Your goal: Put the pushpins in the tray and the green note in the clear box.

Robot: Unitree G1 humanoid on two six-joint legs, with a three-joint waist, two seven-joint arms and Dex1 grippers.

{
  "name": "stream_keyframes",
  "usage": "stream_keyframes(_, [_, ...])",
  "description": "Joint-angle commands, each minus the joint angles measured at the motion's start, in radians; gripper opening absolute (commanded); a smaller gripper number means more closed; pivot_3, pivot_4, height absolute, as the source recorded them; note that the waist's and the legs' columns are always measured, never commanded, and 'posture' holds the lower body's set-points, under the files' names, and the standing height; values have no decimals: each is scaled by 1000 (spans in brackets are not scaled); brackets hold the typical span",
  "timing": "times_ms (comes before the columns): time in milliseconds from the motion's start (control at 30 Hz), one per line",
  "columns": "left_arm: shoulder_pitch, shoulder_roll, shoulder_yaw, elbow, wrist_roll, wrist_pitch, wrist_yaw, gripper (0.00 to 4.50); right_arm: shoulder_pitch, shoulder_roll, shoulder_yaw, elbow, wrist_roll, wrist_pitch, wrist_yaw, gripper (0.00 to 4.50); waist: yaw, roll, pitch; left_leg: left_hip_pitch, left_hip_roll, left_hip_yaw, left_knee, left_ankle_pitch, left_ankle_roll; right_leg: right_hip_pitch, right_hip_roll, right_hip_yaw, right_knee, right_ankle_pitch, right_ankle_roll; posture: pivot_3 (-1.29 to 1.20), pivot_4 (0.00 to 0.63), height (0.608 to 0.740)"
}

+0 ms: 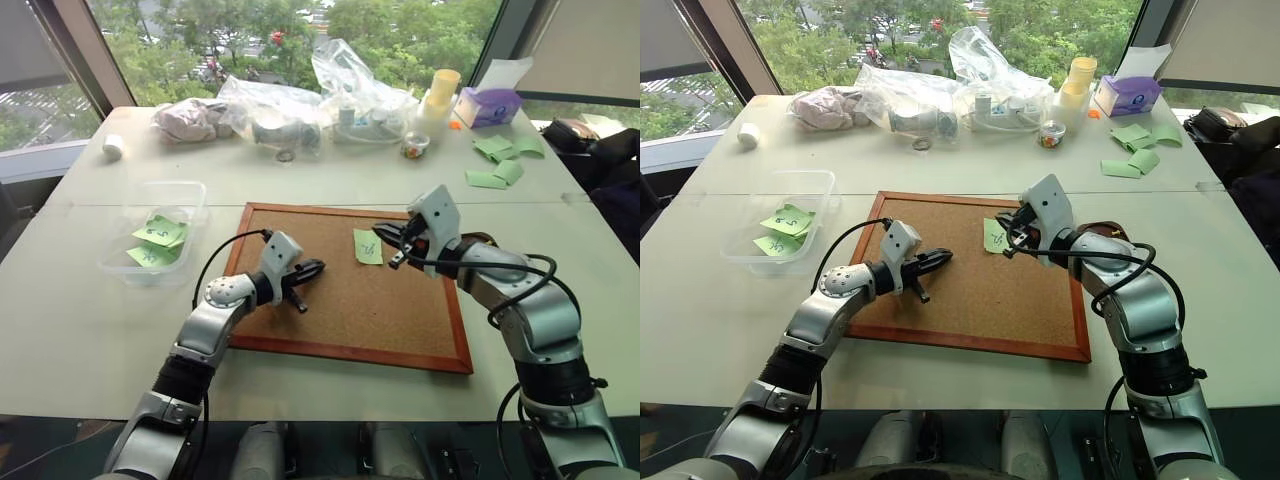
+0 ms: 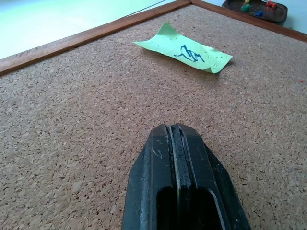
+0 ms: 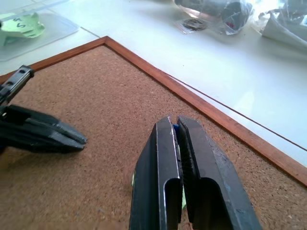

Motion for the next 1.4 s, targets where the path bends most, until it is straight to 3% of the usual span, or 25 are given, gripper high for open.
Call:
stream_keyframes(33, [-24, 0, 66, 29, -73, 115, -7, 0, 0, -21, -3, -74, 32, 18, 23, 56, 0, -1, 0, 0, 0, 0, 0, 0, 0, 0, 0, 0, 0, 0, 0, 0, 150, 740])
stream_keyframes(367, [-165, 12, 114, 36, -150, 203, -67, 0, 63, -72, -121, -5, 19, -17, -11, 56, 11, -12, 8, -9, -2, 0, 1, 4, -7, -7, 0, 0, -1, 0, 0, 0, 150, 740])
stream_keyframes(667, [-174, -2, 102, 28, -159, 214, -78, 0, 111, -133, -251, 161, -4, -100, -26, 56, 6, -14, 9, -9, -4, 0, 1, 4, -7, -6, 1, 0, -2, 0, 1, 0, 150, 740])
stream_keyframes(933, [-170, -12, 102, 6, -168, 226, -78, 0, 126, -166, -303, 350, -50, -158, -73, 56, 7, -14, 9, -9, -4, 0, 1, 5, -8, -6, 1, 0, -1, 0, 1, 0, 150, 740])
stream_keyframes(1133, [-163, -18, 95, -9, -171, 231, -77, 0, 143, -165, -327, 382, -43, -172, -77, 56, 6, -14, 9, -9, -4, 0, 1, 5, -9, -6, 1, 0, -1, 0, 1, 0, 150, 740])
stream_keyframes(1267, [-164, -17, 91, -8, -171, 230, -78, 0, 143, -165, -337, 375, -39, -171, -78, 1401, 6, -14, 9, -8, -4, 1, 1, 6, -9, -6, 2, 0, -1, 0, 1, 0, 150, 740])
stream_keyframes(1400, [-175, -19, 93, 2, -174, 231, -79, 0, 136, -170, -346, 329, -33, -153, -83, 3452, 6, -14, 9, -8, -4, 1, 1, 6, -9, -6, 2, 0, -1, 0, 1, 0, 150, 740])
